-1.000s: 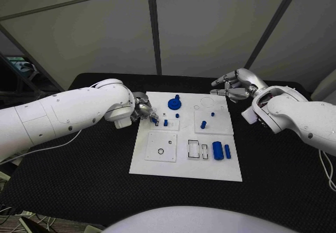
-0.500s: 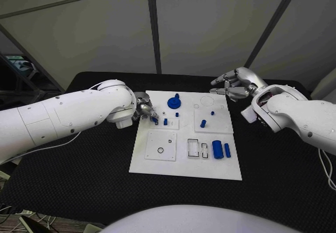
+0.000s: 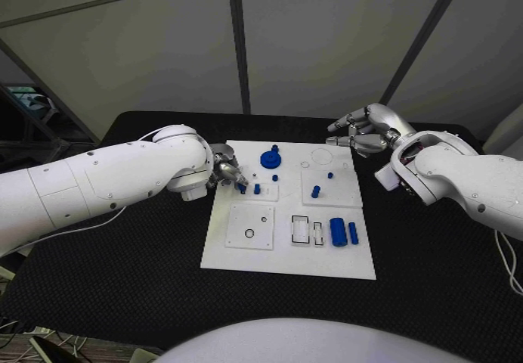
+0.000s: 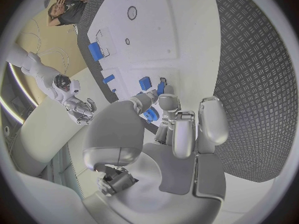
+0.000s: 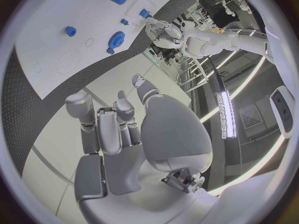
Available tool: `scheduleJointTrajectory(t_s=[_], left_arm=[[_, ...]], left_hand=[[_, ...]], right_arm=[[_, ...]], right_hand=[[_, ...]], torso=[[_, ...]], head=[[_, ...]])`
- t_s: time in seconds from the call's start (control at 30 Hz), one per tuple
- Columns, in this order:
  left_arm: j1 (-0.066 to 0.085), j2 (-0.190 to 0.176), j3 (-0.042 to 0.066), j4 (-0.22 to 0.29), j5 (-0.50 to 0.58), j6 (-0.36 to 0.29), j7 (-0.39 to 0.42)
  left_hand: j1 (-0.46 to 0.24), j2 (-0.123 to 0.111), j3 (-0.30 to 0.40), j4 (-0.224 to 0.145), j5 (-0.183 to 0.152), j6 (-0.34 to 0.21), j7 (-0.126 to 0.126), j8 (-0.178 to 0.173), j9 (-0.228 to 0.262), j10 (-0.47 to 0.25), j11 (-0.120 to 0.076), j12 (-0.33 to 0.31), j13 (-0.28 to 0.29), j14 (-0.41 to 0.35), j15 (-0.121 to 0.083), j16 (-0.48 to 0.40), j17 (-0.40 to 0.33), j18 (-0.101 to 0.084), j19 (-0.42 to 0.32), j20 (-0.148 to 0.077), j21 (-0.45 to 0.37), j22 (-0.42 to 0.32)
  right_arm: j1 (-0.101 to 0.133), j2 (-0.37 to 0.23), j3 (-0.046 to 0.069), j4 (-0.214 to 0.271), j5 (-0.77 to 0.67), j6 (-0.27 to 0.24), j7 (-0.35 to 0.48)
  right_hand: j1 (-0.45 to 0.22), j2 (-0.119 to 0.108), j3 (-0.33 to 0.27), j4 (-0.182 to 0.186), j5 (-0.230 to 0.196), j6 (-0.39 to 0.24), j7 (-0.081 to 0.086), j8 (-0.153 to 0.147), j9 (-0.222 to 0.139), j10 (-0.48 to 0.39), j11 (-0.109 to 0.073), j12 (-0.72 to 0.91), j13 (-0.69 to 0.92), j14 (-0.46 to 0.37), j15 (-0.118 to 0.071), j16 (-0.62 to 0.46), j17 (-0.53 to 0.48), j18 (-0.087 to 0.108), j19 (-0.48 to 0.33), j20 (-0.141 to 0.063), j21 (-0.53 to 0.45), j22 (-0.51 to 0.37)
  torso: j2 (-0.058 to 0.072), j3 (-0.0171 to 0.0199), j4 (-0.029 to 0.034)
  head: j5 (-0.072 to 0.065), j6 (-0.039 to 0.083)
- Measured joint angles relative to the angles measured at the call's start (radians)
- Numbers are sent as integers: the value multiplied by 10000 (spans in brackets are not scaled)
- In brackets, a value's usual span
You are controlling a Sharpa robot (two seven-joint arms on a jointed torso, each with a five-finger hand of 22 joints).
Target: Assemble the parts on the task board
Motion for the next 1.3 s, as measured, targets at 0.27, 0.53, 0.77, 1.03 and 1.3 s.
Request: scheduleJointTrajectory(t_s=[0.27, 0.53, 0.77, 1.03, 1.3], left_arm=[[0, 4, 1, -4, -35, 46, -7], [6, 35, 11, -31, -95, 166, -18], [12, 57, 17, -43, -137, 300, -18], [16, 62, 17, -30, -176, 432, -19], [4, 61, 12, -47, -204, 495, -23]], left_hand=[[1, 1, 9, -10, 42, -1, 2, -3, 5, 1, 0, 0, 1, 3, -2, 0, 0, -1, 0, 0, 0, 1], [1, 1, 11, -11, 42, 33, -33, 57, 7, 2, 0, 0, 0, 35, -35, 0, 0, 0, -1, 1, 0, 0], [1, 1, 23, -24, 42, 34, -34, 58, 5, 4, -1, 0, -17, 35, -34, 0, 0, 0, -1, 1, 0, -1], [1, 0, 48, -50, 34, 34, -32, 53, -3, 5, -1, 0, -16, 1, -68, 0, 0, 0, -1, 1, 0, 8], [0, 0, 51, -54, 12, 32, -31, 60, -7, 23, -19, 0, -16, -1, -70, 0, 0, 0, -2, 1, 0, 19]], right_arm=[[-1, 2, 0, -1, 0, 4, 1], [-2, 2, 0, -6, 0, 10, 3], [-3, 8, 0, -11, 0, 17, 4], [-5, 12, 0, -18, 0, 24, 6], [-7, 13, 0, -23, 0, 30, 7]], right_hand=[[0, 0, 0, 0, 0, 0, 0, 0, 0, 0, 0, 0, 0, 0, 0, 0, 0, 0, 0, 0, 0, 0], [0, 0, 0, 0, 0, 0, 0, 0, 0, 0, 0, 0, 1, 0, 0, 0, 0, 0, 0, 0, 0, 1], [0, 0, 0, 0, 0, 0, 0, 0, 0, 0, 0, 0, 1, 0, 0, 0, 1, -1, 0, 0, 0, 1], [0, 0, 0, 0, 0, 0, 0, 0, 0, 0, 0, 0, 1, 0, 0, 0, 1, 0, 0, 0, 0, 1], [0, 0, 0, 0, 0, 0, 0, 0, 0, 0, 0, 0, 1, 0, 0, 0, 1, 0, 0, 0, 0, 1]], torso=[[-1, 2, 0], [-1, 2, 5], [-1, 1, 5], [0, 1, 5], [-1, 0, 7]], head=[[3, 4], [18, 10], [15, -17], [-10, -60], [0, -61]])
